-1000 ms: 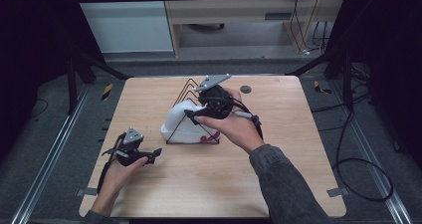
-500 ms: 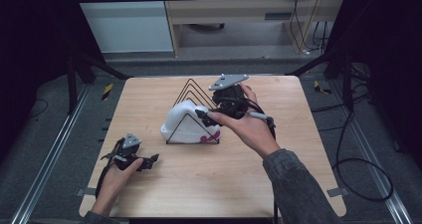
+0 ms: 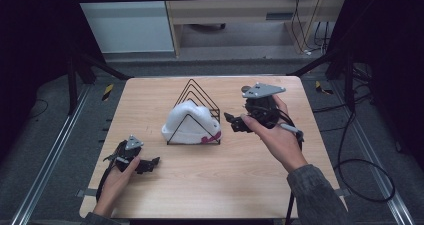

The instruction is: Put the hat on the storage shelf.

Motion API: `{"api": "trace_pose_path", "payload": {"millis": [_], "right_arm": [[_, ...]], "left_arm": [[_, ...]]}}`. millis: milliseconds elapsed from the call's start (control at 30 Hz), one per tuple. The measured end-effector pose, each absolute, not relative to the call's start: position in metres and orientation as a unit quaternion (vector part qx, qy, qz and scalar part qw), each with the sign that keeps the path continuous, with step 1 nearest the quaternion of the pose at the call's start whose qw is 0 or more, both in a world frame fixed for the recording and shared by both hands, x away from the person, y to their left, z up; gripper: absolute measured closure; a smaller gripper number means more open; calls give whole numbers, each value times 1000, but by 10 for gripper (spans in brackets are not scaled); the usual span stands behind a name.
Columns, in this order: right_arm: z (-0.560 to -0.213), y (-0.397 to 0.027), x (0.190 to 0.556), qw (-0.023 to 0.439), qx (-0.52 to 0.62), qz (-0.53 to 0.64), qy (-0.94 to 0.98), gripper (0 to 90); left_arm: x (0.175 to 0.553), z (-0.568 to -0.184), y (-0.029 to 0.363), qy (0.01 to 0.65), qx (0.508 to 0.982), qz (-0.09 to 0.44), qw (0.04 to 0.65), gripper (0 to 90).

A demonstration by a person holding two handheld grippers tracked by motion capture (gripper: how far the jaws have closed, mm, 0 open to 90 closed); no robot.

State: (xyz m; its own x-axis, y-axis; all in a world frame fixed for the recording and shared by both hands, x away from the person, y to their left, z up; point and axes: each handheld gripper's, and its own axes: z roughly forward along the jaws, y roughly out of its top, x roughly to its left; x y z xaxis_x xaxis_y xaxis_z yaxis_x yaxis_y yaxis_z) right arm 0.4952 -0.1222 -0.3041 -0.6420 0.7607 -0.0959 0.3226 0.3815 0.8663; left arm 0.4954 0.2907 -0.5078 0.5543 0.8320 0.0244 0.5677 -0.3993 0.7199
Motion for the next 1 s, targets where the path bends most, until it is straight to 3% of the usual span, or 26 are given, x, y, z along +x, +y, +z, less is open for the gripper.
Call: {"api": "trace_pose_path", "payload": {"millis": [467, 1000], "right_arm": [[-353, -171, 473, 256, 374, 415, 788, 118], [-430, -197, 460, 219, 421, 385, 792, 130]], "left_arm": [[495, -508, 291, 429, 816, 193, 337, 14], [494, -508, 291, 427, 817, 192, 337, 10]]}}
